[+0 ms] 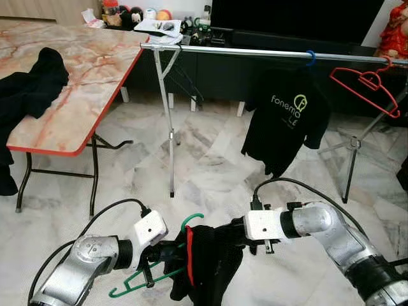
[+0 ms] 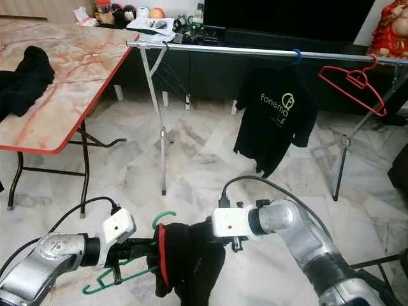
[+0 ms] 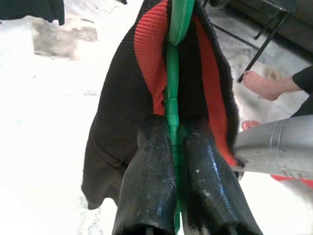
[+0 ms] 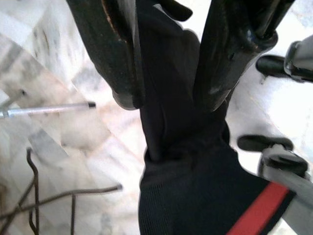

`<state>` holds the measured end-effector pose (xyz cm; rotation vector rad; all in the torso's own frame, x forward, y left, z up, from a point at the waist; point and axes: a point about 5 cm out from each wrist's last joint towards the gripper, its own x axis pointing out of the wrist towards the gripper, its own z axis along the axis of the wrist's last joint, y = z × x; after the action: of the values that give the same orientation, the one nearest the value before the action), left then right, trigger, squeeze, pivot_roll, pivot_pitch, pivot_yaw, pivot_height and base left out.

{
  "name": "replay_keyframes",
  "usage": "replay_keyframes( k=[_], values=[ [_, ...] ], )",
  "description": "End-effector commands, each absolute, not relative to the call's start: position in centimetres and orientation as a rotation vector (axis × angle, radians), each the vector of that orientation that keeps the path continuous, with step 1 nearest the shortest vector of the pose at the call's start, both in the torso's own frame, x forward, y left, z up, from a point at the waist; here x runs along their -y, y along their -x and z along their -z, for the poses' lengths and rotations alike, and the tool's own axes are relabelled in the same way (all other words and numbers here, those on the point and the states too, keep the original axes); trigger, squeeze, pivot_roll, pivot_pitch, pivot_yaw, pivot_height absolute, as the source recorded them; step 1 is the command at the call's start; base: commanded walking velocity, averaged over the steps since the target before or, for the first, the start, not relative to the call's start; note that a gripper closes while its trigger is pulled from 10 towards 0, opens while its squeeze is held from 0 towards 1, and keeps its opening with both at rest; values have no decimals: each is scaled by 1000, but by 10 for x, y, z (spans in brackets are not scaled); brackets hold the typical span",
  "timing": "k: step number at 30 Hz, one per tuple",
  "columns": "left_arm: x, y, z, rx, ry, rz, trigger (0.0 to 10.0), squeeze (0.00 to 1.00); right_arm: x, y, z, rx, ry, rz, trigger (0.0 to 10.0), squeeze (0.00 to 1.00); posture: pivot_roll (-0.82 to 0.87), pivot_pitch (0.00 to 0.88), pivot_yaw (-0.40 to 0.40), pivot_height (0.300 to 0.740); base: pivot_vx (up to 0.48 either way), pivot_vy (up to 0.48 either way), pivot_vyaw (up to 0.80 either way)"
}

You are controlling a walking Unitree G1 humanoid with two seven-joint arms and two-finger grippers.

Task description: Hang hanger

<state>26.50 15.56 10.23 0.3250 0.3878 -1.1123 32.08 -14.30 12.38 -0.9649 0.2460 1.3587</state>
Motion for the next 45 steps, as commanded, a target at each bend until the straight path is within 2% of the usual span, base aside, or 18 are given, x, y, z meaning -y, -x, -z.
replay_keyframes(
  k=[1, 3, 17, 24, 32, 42, 45],
  values=[
    [-148, -265, -113, -333, -381, 1173, 10000, 0, 138, -320, -124, -223, 931, -1423, 10000, 0, 81, 111, -74, 740, 0, 0, 0],
    [-147, -266, -115, -327, -393, 1185, 10000, 0, 135, -317, -119, -226, 925, -1483, 10000, 0, 85, 103, -75, 740, 0, 0, 0],
    [-136, -266, -125, -296, -462, 1247, 10000, 0, 126, -320, -115, -184, 896, -1545, 10000, 0, 95, 74, -83, 740, 0, 0, 0],
    [-133, -266, -126, -291, -473, 1266, 10000, 0, 127, -320, -104, -242, 904, -1565, 10000, 0, 102, 65, -86, 740, 0, 0, 0],
    [-131, -266, -127, -289, -470, 1272, 10000, 0, 120, -330, -104, -183, 918, -1425, 10000, 0, 102, 66, -82, 740, 0, 0, 0],
    [-130, -266, -127, -289, -464, 1276, 10000, 0, 120, -318, -88, -274, 809, -1532, 10000, 0, 105, 71, -82, 740, 0, 0, 0],
    [-130, -266, -127, -288, -465, 1275, 10000, 0, 119, -313, -84, -321, 714, -1596, 10000, 0, 109, 73, -84, 740, 0, 0, 0]
  ],
)
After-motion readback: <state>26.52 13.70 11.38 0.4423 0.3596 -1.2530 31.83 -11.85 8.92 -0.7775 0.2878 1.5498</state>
